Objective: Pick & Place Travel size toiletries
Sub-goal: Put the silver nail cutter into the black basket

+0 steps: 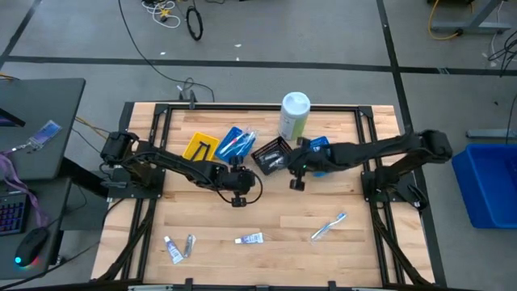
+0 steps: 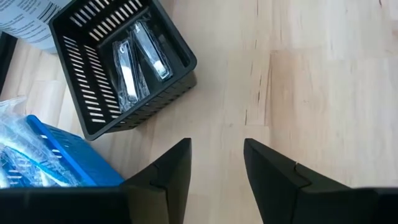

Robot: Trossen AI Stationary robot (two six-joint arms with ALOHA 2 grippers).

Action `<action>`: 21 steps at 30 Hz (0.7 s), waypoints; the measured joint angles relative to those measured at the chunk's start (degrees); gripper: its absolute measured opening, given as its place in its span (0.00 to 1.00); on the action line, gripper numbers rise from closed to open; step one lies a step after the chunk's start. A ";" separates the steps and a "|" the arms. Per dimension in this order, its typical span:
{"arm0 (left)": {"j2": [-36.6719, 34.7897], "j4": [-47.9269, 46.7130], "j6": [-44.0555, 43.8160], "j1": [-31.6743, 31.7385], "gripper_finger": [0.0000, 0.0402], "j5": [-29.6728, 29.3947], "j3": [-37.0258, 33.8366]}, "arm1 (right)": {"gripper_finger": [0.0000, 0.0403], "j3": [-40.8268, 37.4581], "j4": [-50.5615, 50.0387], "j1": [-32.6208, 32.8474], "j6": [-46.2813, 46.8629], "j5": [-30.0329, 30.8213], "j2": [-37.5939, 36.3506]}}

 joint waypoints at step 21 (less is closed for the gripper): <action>0.00 1.32 -0.02 0.00 0.38 0.15 0.00 | 0.25 0.00 9.77 -12.46 -11.86 -7.91 13.32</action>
